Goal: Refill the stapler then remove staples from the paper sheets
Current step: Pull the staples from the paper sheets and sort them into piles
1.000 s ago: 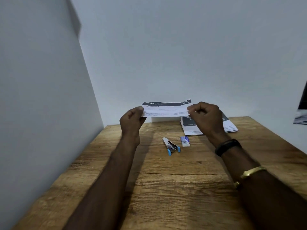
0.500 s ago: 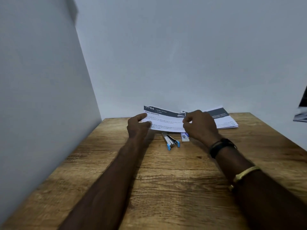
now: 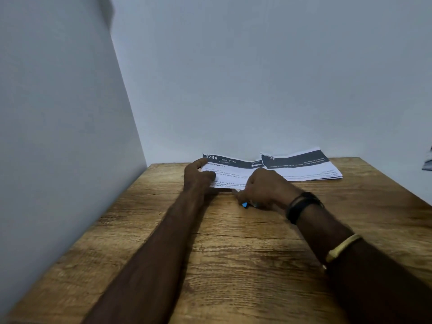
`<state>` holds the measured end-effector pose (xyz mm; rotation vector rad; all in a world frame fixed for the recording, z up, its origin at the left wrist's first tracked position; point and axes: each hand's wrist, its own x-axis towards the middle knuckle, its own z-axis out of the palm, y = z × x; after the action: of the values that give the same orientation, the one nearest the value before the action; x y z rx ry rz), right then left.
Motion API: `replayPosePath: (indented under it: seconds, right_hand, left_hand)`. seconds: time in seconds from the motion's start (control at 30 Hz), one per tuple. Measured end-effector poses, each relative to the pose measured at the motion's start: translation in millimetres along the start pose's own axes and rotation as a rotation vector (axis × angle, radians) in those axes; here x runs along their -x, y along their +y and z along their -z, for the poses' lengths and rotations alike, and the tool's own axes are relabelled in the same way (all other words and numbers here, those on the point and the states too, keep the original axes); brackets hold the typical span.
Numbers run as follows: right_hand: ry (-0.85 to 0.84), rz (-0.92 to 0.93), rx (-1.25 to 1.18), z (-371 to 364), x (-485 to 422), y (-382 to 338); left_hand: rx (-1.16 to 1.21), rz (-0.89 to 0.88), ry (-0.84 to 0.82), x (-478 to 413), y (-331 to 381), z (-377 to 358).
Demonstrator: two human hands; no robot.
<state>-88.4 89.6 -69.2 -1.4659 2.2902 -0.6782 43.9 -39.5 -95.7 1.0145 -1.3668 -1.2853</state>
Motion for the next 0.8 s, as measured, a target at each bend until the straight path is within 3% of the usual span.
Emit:
replayPosePath:
  seconds: [0.17, 0.37, 0.63, 0.8]
  right_hand:
    - [-0.323, -0.103, -0.464, 24.2, 0.1, 16.0]
    - [-0.441, -0.096, -0.760, 38.9, 3.1, 23.9]
    - [-0.220, 0.067, -1.213, 26.4, -3.8, 19.5]
    - [0.006, 0.131, -1.295, 14.8, -12.9, 24.1]
  left_hand:
    - [0.076, 0.004, 0.063, -1.3, -3.0, 3.2]
    - [0.009, -0.010, 0.100, -5.4, -6.7, 4.7]
    - [-0.033, -0.150, -0.017, 4.5, -8.9, -1.4]
    - [-0.054, -0.290, -0.060, 12.6, -10.4, -7.4]
